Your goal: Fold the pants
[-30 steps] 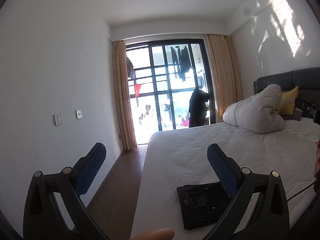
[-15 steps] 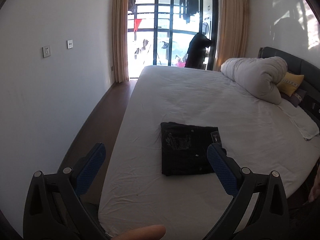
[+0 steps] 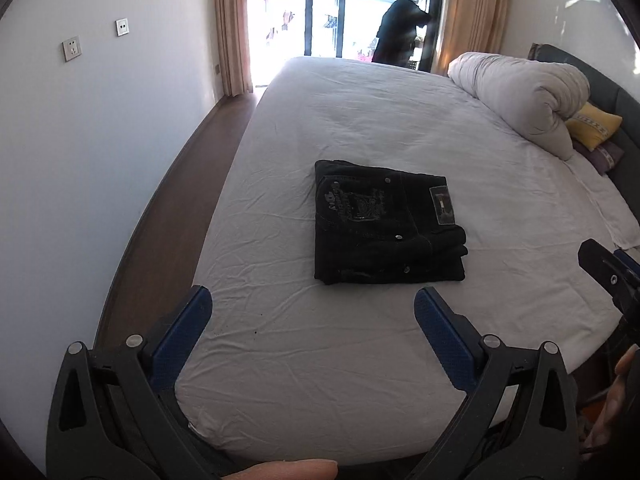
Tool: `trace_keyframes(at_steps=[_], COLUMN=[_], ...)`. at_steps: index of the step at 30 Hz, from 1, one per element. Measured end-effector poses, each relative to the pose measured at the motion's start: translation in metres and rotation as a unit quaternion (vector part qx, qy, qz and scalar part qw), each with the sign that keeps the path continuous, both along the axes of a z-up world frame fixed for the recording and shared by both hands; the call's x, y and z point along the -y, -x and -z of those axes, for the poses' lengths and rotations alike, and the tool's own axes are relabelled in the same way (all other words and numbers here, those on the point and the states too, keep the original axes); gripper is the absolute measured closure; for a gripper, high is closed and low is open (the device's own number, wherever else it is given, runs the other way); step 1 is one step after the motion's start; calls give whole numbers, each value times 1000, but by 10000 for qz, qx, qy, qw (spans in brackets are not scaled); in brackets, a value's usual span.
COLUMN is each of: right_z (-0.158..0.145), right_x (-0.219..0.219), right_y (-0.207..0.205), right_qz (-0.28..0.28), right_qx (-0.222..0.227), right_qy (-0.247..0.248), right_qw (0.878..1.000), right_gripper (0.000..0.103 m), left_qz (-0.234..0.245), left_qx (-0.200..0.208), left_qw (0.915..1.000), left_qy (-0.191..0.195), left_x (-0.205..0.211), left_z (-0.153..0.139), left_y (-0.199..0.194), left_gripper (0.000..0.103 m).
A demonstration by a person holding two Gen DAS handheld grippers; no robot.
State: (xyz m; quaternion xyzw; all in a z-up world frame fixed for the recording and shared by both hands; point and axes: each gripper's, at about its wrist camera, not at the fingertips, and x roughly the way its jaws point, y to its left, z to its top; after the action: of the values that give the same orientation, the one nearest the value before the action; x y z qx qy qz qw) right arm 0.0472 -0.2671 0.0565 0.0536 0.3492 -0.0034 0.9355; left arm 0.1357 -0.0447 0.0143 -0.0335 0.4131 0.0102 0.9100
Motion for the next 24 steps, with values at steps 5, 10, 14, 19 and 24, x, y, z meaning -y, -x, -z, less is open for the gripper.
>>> trace_keyframes(at_steps=[5,10,14,19,24], right_z=[1,2,4,6,9], right_x=[3,-1,-2,-4,-3], right_y=[-2,-3,-4,-5,-6], right_qz=[10,-18,-32,-47,-69], right_qx=[-93,-133,-198,-241,-281], right_qy=[-30,-2,10,7,14], right_qw=[10000,9999,9998,9997,9996], right_gripper=[0,0,0,0,0], left_qz=[24,38,14,-16,-13], left_qx=[-75,-150,-211,-287,-322], left_qw=[10000,9999,9998,9996,9995], left_qy=[13,35,42,37,36], left_x=[-1,-2,-4,-6,-4], left_z=[2,0,2,7,10], left_y=[-3,3,3,-1,-2], left_gripper=[0,0,0,0,0])
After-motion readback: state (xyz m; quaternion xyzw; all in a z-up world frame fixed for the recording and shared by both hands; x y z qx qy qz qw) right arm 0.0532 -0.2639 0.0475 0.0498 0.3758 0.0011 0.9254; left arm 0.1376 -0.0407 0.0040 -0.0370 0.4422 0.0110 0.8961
